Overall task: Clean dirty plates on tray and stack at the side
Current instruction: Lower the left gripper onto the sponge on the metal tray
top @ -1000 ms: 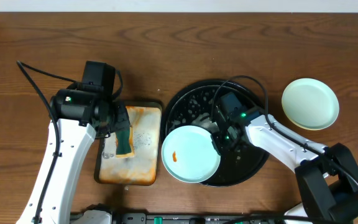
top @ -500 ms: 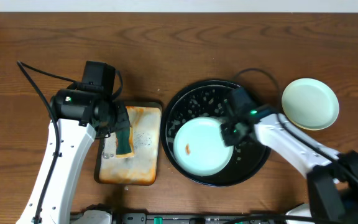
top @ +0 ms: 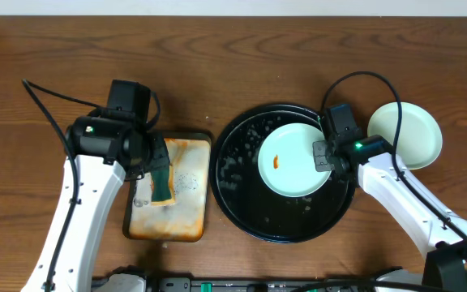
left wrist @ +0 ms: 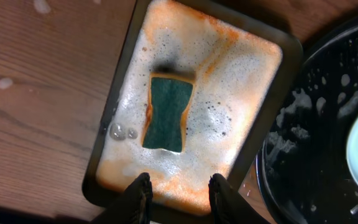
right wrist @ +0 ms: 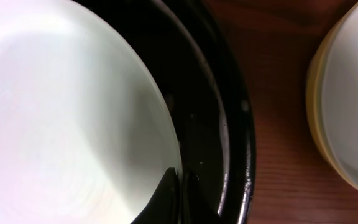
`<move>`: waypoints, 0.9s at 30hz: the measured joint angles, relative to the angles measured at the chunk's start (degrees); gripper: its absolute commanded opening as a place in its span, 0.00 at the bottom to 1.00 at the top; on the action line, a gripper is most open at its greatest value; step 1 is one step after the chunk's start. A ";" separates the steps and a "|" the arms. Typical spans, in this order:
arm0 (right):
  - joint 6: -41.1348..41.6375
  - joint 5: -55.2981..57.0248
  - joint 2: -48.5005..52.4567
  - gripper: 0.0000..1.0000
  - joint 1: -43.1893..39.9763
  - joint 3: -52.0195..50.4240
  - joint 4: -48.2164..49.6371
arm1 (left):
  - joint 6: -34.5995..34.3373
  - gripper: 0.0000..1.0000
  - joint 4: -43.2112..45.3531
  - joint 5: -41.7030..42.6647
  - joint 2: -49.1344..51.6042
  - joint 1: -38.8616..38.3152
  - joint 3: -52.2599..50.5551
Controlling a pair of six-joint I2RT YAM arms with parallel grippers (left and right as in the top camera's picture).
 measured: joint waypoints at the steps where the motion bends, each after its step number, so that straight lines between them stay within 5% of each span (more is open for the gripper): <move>1: -0.35 0.11 0.00 0.01 0.00 0.00 -0.09 | 0.00 0.33 0.42 0.00 0.00 0.00 -0.81; 16: -2.05 -0.11 0.00 0.01 0.00 0.00 -0.85 | 0.11 0.48 26.93 0.02 2.40 0.00 -25.81; 20: -2.05 -0.17 0.00 0.01 0.00 0.00 -0.83 | 0.28 0.26 32.13 -0.02 5.88 0.00 -28.46; 27: -2.05 -0.28 0.00 0.01 0.00 0.00 -0.81 | -0.04 0.08 36.22 -0.04 13.00 0.00 -28.44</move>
